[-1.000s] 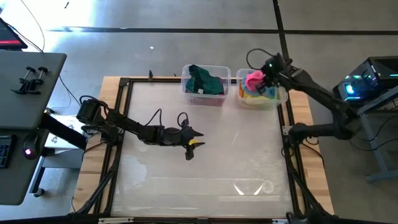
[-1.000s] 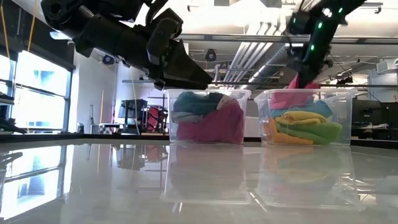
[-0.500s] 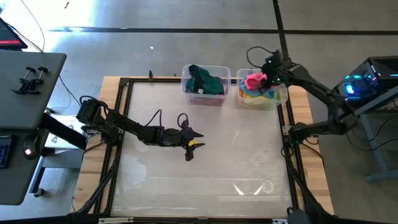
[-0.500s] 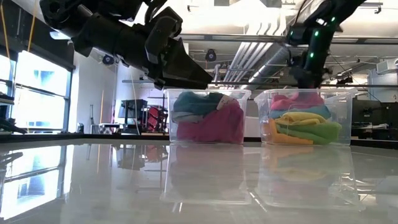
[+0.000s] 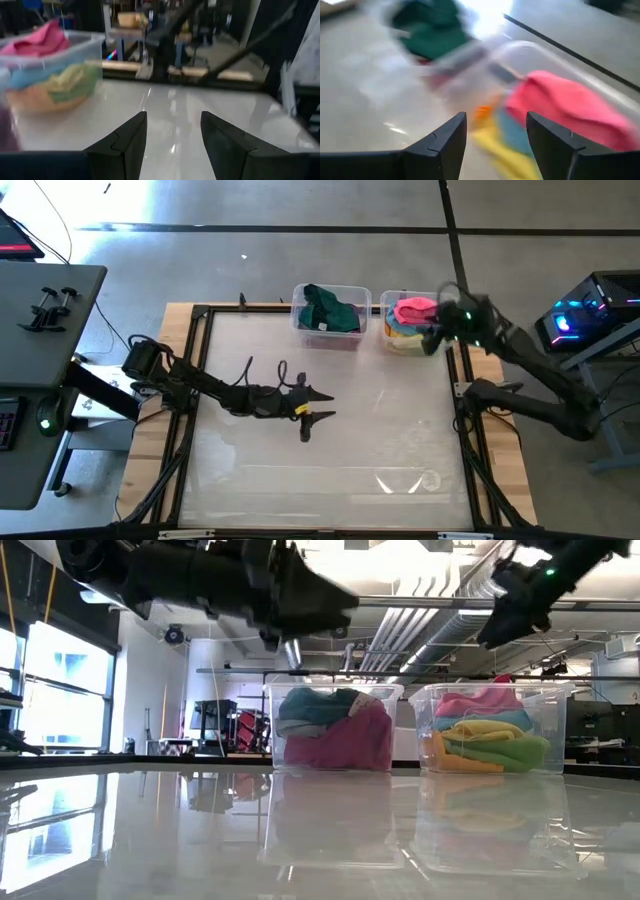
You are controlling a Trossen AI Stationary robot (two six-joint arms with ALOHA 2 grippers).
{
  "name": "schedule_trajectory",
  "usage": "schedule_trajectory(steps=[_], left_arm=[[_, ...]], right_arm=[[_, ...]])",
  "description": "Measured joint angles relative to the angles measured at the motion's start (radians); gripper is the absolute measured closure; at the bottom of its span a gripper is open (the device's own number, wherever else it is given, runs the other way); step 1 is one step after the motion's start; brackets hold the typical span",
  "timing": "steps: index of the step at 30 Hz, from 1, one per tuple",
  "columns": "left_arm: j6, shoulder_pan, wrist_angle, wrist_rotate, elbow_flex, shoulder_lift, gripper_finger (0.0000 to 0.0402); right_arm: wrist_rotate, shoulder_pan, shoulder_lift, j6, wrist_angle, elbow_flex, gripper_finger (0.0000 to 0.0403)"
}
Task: Sort towels by color in basket
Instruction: Return to Home Position
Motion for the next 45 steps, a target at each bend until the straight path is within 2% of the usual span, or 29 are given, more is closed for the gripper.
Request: schedule_trajectory(steps=[5, 7, 10, 14, 19, 22, 25, 31, 36, 39, 42, 45], left_arm=[[-0.038, -0.002, 0.079, 0.049, 0.0, -0.015, 0.0229], [-0.06, 0.008, 0.078, 0.077, 0.0, -0.033, 0.0229], [-0.062, 0.024, 0.067, 0.1, 0.0, -0.063, 0.0229], [-0.065, 0.048, 0.01, 0.091, 0.0, -0.109, 0.0229], [-0.07, 0.073, -0.112, 0.029, 0.0, -0.188, 0.0229], [-0.064, 0.079, -0.127, 0.027, 0.0, -0.231, 0.0229], [-0.041, 0.069, -0.129, 0.029, 0.0, -0.269, 0.0229], [-0.018, 0.06, -0.123, 0.023, -0.054, -0.371, 0.0229], [-0.016, 0.084, -0.048, -0.067, -0.229, -0.552, 0.0229], [-0.027, 0.105, -0.021, -0.074, -0.354, -0.678, 0.0229], [-0.075, 0.134, -0.034, -0.073, -0.467, -0.813, 0.0229], [-0.155, 0.192, -0.118, -0.077, -0.561, -0.964, 0.0229]], right_arm=[[-0.281, 0.135, -0.22, 0.089, 0.227, -0.222, 0.0204], [-0.357, 0.189, -0.299, 0.138, 0.334, -0.311, 0.0204], [-0.393, 0.265, -0.401, 0.192, 0.483, -0.427, 0.0204], [-0.402, 0.352, -0.488, 0.147, 0.579, -0.534, 0.0204], [-0.399, 0.438, -0.531, 0.127, 0.671, -0.635, 0.0204], [-0.399, 0.496, -0.54, 0.134, 0.775, -0.705, 0.0204], [-0.388, 0.552, -0.54, 0.142, 0.925, -0.796, 0.0204], [-0.232, 0.661, -0.539, 0.12, 0.946, -0.797, 0.0204], [-0.095, 0.726, -0.538, 0.084, 0.917, -0.797, 0.0204], [-0.029, 0.749, -0.538, 0.085, 0.88, -0.797, 0.0204], [-0.004, 0.763, -0.538, 0.095, 0.852, -0.797, 0.0204], [0.028, 0.773, -0.538, 0.106, 0.848, -0.797, 0.0204]])
